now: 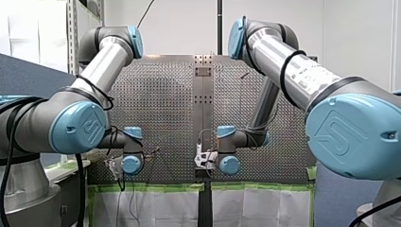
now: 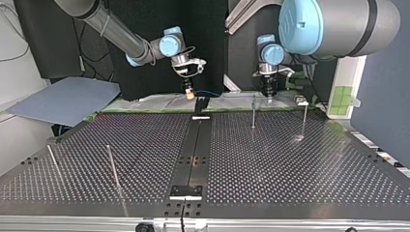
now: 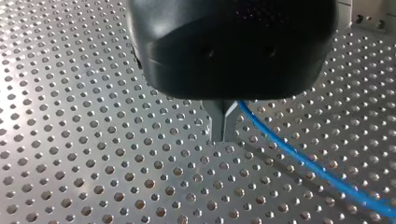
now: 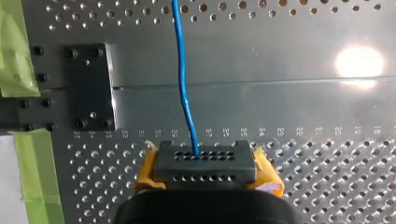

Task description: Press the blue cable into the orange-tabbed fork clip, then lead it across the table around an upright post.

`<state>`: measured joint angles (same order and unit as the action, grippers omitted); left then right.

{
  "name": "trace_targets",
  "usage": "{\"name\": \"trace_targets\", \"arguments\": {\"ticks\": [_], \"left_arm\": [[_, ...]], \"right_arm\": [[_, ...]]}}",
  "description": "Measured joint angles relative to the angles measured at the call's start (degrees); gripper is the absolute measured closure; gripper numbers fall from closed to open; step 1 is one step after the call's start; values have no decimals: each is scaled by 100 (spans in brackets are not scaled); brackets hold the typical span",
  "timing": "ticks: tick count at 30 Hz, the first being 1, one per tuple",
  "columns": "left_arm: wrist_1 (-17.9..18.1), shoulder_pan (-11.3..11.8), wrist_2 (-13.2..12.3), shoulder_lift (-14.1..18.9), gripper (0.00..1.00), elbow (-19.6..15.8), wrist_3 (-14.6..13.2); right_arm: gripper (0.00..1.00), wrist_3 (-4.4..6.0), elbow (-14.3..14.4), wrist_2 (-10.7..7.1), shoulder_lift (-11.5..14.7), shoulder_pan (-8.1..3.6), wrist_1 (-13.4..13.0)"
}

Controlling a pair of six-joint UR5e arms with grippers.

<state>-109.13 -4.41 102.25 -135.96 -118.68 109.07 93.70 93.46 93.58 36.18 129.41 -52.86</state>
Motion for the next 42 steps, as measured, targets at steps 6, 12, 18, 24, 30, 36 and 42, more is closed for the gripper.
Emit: {"name": "trace_targets", "arguments": {"ticks": [6, 12, 18, 24, 30, 36, 42], "left_arm": [[-285, 50, -145, -1, 100, 186, 36], [-480, 131, -268, -1, 100, 266, 92], [-593, 194, -381, -2, 100, 357, 223], [-680, 251, -441, -2, 100, 457, 302], [-824, 316, -481, -1, 100, 588, 347], [-910, 363, -536, 0, 100, 661, 358], [-912, 391, -544, 0, 100, 671, 360]], "right_arm": [[100, -26, 2, 23, 0, -29, 13], [100, -87, -1, 56, 0, -82, 13], [100, -119, 0, 65, -4, -127, 2], [100, -109, -10, 70, -7, -183, -52], [100, -79, -111, 66, -9, -274, -55], [100, -47, -271, 69, -9, -400, -6], [100, -38, -413, 75, -9, -527, 146]]}}
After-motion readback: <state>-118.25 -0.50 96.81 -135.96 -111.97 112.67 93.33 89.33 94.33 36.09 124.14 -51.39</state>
